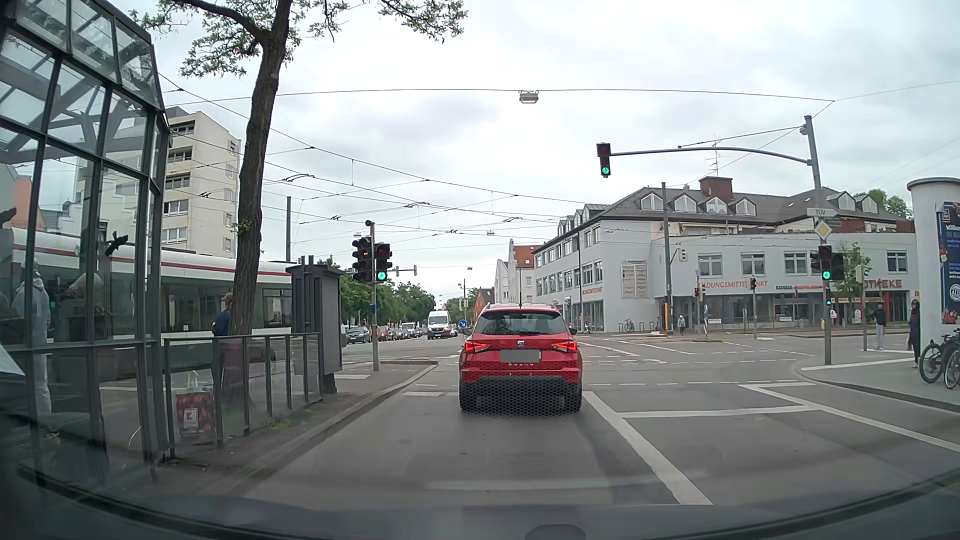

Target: Follow the waypoints while adhering to traffic rules and regulations

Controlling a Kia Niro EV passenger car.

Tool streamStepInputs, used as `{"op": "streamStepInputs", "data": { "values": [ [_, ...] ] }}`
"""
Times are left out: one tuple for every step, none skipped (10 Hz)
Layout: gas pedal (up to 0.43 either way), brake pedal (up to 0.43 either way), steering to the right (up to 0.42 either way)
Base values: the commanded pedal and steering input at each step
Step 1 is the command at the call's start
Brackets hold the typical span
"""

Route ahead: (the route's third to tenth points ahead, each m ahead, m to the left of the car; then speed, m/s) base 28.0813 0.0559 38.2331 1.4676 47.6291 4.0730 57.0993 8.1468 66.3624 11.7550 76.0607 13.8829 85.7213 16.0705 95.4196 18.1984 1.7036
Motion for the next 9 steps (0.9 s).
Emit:
{"op": "streamStepInputs", "data": {
  "values": [
    [0.409,0.000,-0.005],
    [0.421,0.000,-0.004],
    [0.421,0.000,-0.004],
    [0.429,0.000,-0.004],
    [0.429,0.000,-0.004],
    [0.429,0.000,-0.005],
    [0.429,0.000,-0.005],
    [0.429,0.000,-0.005],
    [0.429,0.000,-0.005]
  ]
}}
